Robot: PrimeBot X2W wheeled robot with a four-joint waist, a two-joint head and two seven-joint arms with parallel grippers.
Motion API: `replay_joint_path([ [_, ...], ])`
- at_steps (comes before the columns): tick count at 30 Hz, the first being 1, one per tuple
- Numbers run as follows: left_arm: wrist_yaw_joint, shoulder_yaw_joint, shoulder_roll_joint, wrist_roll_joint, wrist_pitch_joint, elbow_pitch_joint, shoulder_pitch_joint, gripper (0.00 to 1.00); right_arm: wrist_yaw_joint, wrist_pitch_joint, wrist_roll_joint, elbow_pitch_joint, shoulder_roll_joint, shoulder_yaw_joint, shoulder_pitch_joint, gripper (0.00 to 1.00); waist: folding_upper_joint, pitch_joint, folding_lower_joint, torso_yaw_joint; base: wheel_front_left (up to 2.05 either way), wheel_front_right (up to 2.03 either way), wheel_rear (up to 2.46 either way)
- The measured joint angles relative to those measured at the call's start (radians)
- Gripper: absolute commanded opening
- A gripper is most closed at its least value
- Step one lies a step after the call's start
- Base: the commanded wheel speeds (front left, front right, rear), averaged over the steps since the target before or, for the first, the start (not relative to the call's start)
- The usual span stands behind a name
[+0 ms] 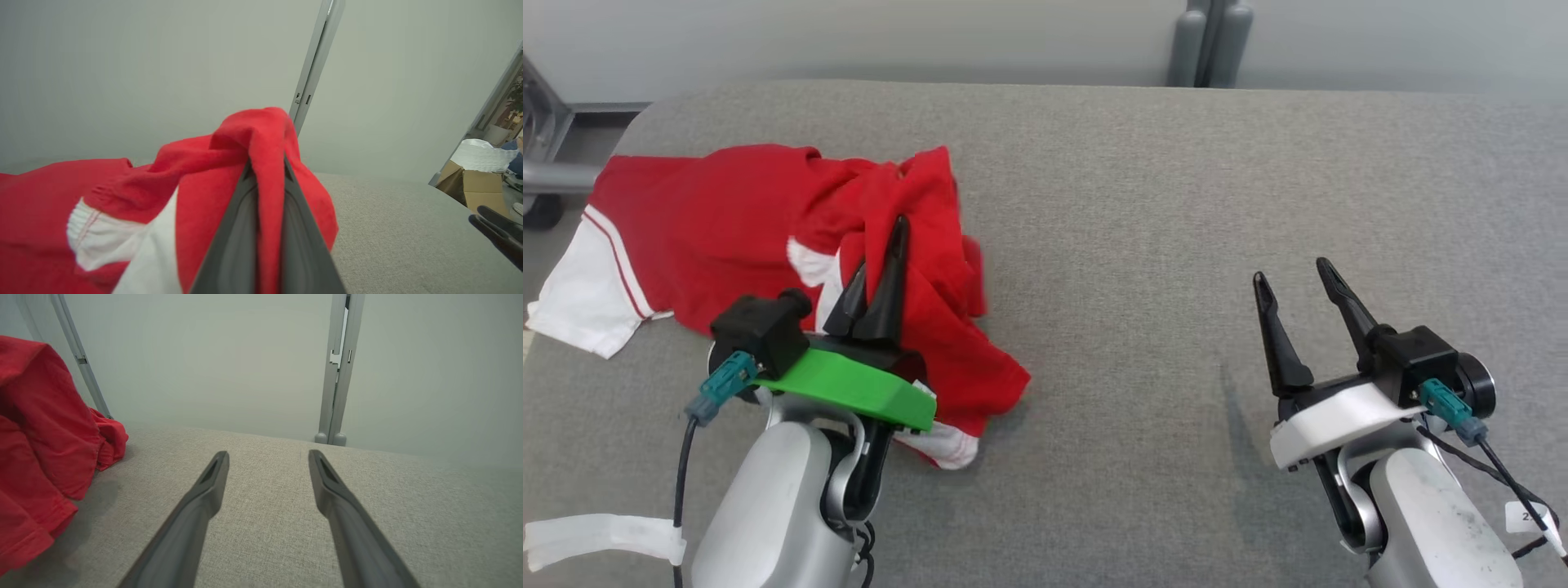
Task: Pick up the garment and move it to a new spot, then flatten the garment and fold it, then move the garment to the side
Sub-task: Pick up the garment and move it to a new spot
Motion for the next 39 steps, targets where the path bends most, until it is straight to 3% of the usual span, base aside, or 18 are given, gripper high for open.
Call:
replay_joint_path([
  [11, 0.027, -0.119, 0.004, -0.054, 0.0, -0.089, 0.001, 0.0, -0.012, 0.0, 0.006, -0.001, 0.005, -0.015, 0.038, 1.0, 0.0, -0.039, 0.0, -0.144, 0.0, 0.0, 0.0],
  [16, 0.05, -0.155, 0.007, -0.019, 0.01, -0.08, 0.0, 0.0, -0.011, 0.0, 0.008, -0.014, 0.009, -0.014, 0.038, 1.0, 0.0, -0.033, 0.0, -0.208, 0.0, 0.0, 0.0],
  [20, 0.055, -0.168, 0.011, 0.069, 0.03, -0.047, -0.026, 0.0, -0.011, 0.0, 0.008, -0.021, 0.015, -0.014, 0.037, 1.0, 0.0, -0.017, 0.0, -0.254, 0.0, 0.0, 0.0],
  [26, 0.052, -0.165, 0.126, 0.16, 0.084, 0.008, -0.153, 0.0, -0.01, 0.0, 0.009, -0.03, 0.026, -0.011, 0.029, 1.0, 0.0, 0.013, 0.0, -0.316, 0.0, 0.0, 0.0],
  [33, -0.04, -0.275, 0.235, 0.278, 0.154, 0.036, -0.296, 0.0, -0.01, 0.0, 0.01, -0.032, 0.029, -0.012, 0.026, 1.0, 0.0, 0.049, 0.0, -0.388, 0.0, 0.0, 0.0],
  [36, -0.052, -0.345, 0.237, 0.312, 0.16, 0.048, -0.311, 0.0, -0.01, 0.0, 0.011, -0.034, 0.029, -0.013, 0.026, 1.0, 0.0, 0.067, 0.0, -0.415, 0.0, 0.0, 0.0],
  [39, -0.053, -0.42, 0.201, 0.314, 0.16, 0.092, -0.304, 0.0, -0.01, 0.0, 0.019, -0.036, 0.03, -0.019, 0.025, 1.0, 0.0, 0.087, 0.0, -0.434, 0.0, 0.0, 0.0],
])
